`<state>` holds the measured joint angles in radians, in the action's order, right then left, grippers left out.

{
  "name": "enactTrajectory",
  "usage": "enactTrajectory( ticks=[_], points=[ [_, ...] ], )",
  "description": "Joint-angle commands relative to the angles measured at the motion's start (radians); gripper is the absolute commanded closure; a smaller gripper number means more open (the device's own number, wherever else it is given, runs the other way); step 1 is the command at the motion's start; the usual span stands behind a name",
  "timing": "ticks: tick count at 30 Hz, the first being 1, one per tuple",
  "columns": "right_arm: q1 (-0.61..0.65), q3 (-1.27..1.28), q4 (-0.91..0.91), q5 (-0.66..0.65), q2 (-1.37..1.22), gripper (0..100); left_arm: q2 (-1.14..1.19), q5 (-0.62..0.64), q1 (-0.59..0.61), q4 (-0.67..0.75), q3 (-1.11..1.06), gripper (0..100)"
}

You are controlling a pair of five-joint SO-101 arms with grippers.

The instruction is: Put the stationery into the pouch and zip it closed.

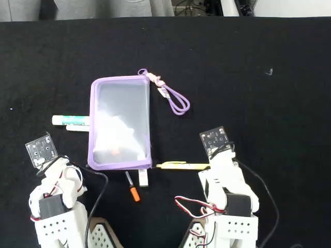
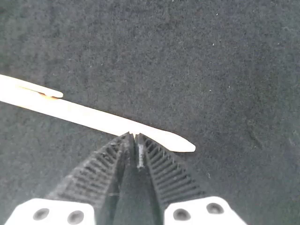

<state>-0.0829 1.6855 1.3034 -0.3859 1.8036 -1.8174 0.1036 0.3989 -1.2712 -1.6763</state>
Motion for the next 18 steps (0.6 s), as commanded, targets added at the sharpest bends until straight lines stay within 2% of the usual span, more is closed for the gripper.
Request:
enactTrajectory(
  ticks=[1, 18],
  points=[
    [-0.014, -0.002, 0.006, -0.008, 0.093, 98.6, -0.006, -0.011, 0.005, -0.003, -0.021, 97],
    [-0.014, -0.002, 0.006, -0.006, 0.093, 98.5, -0.006, -0.011, 0.005, -0.003, -0.021, 97]
  ],
)
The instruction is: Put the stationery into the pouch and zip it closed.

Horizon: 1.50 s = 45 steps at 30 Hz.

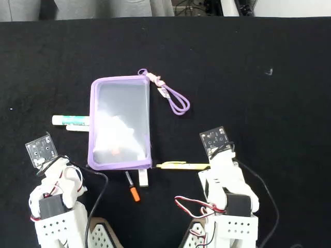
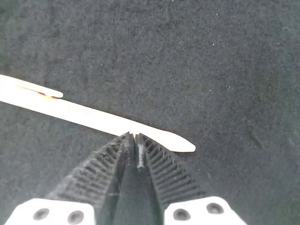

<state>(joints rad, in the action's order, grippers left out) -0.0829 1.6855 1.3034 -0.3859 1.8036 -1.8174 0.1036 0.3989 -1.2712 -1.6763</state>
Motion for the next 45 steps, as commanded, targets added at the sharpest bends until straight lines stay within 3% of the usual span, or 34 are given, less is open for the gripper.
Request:
enactTrajectory(
  ticks=[1, 6, 9, 11, 17, 22, 33, 45],
  points=[
    [-0.014, -0.002, -0.002, -0.002, 0.093, 98.5, -0.006, -0.011, 0.005, -0.003, -0.021, 97],
    [-0.018, -0.004, -0.17, -0.009, 0.093, 98.3, -0.006, -0.011, 0.005, -0.003, -0.021, 97],
    [-0.006, -0.03, -0.304, -0.084, 0.093, 98.2, -0.006, -0.011, 0.005, -0.003, -0.021, 97],
    [0.012, -0.081, -0.313, -0.112, 0.093, 96.2, -0.006, -0.011, 0.005, -0.003, -0.021, 97],
    [0.066, -0.257, -0.293, -0.052, 0.09, 74.4, -0.006, -0.011, 0.005, -0.003, -0.021, 97],
    [0.127, -0.415, -0.299, -0.051, -0.019, 78.3, -0.006, -0.011, 0.005, -0.003, -0.021, 97],
    [0.166, -0.794, -0.598, -0.048, -0.949, 75.4, -0.006, -0.011, 0.005, -0.003, -0.021, 97],
    [0.107, -1.333, -0.678, -0.057, -1.853, 75.4, -0.006, -0.011, 0.005, -0.003, -0.021, 97]
  ],
)
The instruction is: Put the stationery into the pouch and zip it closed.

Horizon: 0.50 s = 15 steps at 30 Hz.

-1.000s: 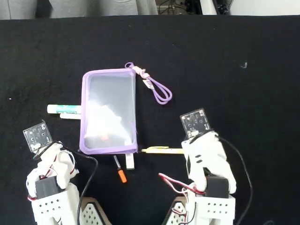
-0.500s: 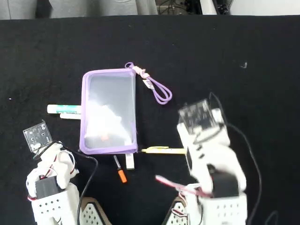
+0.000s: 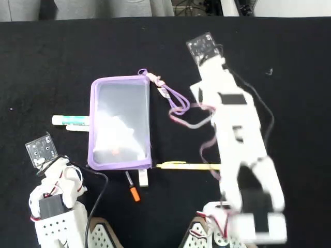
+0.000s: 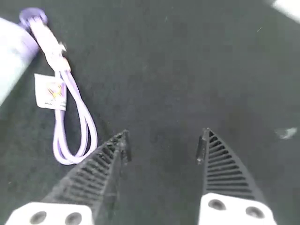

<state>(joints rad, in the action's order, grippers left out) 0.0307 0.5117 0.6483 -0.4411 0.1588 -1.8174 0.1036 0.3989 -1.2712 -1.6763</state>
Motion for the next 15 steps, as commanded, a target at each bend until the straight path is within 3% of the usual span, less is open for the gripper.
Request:
enactTrajectory(
  ticks=[1, 9, 15],
  points=[
    [-0.005, -0.182, -0.025, -0.002, -0.254, 75.4, -0.006, -0.011, 0.005, -0.003, -0.021, 97],
    [0.003, -0.335, -0.025, -0.002, -0.443, 75.4, -0.006, -0.011, 0.005, -0.003, -0.021, 97],
    [0.109, -0.338, -0.023, -0.002, -0.49, 75.4, -0.006, -0.011, 0.005, -0.003, -0.021, 97]
  ],
)
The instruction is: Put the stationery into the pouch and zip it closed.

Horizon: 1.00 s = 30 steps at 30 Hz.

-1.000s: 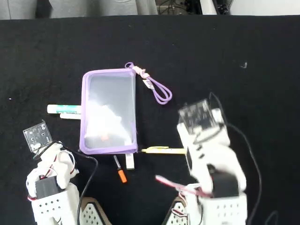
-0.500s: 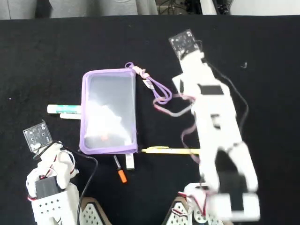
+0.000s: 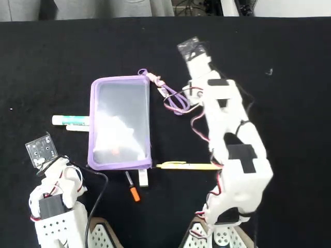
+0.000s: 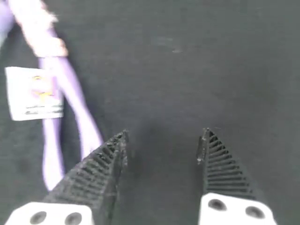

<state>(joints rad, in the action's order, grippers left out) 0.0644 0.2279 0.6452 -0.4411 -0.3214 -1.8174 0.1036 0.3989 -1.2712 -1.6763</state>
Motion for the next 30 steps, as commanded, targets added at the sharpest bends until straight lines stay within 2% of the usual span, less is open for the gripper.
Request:
enactTrajectory(
  ticks=[1, 11, 21, 26, 30],
  points=[
    [0.089, -0.059, -0.02, -0.002, -0.018, 75.4, -0.006, -0.011, 0.005, -0.003, -0.021, 97],
    [0.074, -0.087, -0.054, -0.002, -0.099, 75.4, -0.006, -0.011, 0.005, -0.003, -0.021, 97],
    [0.098, -0.067, 0.087, 0.008, 0.104, 75.4, -0.006, -0.011, 0.005, -0.003, -0.021, 97],
    [0.163, -0.004, 0.057, -0.002, 0.073, 75.4, -0.006, -0.011, 0.005, -0.003, -0.021, 97],
    [0.147, -0.004, 0.018, 0.0, 0.012, 75.5, -0.006, -0.011, 0.005, -0.003, -0.021, 97]
  ],
)
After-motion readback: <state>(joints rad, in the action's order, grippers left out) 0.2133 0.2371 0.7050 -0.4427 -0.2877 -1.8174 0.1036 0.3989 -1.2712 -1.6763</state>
